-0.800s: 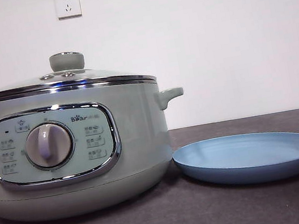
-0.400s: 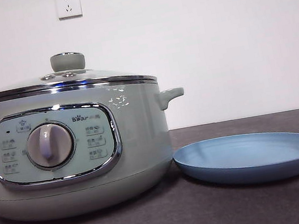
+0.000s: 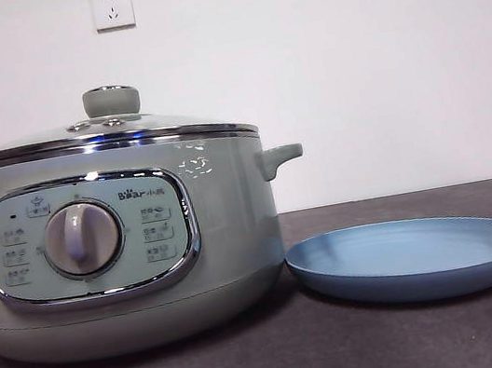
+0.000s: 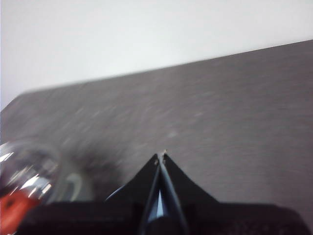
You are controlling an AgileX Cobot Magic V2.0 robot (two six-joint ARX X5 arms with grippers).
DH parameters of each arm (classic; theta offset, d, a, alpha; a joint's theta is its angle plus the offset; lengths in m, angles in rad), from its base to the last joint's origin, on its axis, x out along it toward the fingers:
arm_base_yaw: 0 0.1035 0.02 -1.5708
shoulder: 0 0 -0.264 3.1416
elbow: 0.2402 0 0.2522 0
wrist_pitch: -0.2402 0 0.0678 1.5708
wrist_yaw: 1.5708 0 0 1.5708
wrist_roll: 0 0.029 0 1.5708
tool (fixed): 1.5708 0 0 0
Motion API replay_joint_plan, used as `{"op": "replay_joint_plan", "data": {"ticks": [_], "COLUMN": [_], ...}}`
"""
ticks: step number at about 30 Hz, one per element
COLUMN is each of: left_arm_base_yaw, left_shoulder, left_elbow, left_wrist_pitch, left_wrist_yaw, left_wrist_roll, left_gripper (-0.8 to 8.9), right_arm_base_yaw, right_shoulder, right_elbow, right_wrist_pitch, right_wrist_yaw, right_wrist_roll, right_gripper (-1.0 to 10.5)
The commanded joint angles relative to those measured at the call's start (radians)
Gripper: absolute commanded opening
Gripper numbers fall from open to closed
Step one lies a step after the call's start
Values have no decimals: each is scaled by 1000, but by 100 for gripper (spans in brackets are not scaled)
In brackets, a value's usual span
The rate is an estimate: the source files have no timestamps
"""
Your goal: Take the pumpkin out from the steamer,put the pumpkin in the blue plate,close the lid
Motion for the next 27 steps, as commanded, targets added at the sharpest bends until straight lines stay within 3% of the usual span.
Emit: {"op": "replay_joint_plan", "data": {"ticks": [1,4,6,9,12,18,22,27], "left_arm_base_yaw": [2,2,2,0,-5,-31,-92,-211], "left_shoulder": [41,81,104,127,134,155,222,353], "left_elbow": [36,64,75,78,78,91,146,275], "left_wrist_pitch": [-10,-34,-61,-86,-99,-106,-112,-216], "left_wrist_yaw": [61,106,132,147,147,151,130,-35], "left_wrist_roll": [27,27,27,26,23,-29,-8,82], "left_gripper": [-1,3,69,291,381,377,377,377], "right_arm_base_yaw": [1,2,2,5,10,11,17,17], "right_shoulder": [55,106,128,141,146,147,148,148], "right_elbow": [65,113,129,131,131,131,131,131], "right_wrist_pitch": [-48,-91,-101,-101,-106,-108,-110,-127], "right_wrist_yaw": [-121,-273,-361,-377,-378,-378,-377,-375], "right_wrist_roll": [-110,-155,-183,-183,-182,-182,-181,-178], "right_gripper": [2,15,108,358,566,567,566,563]}}
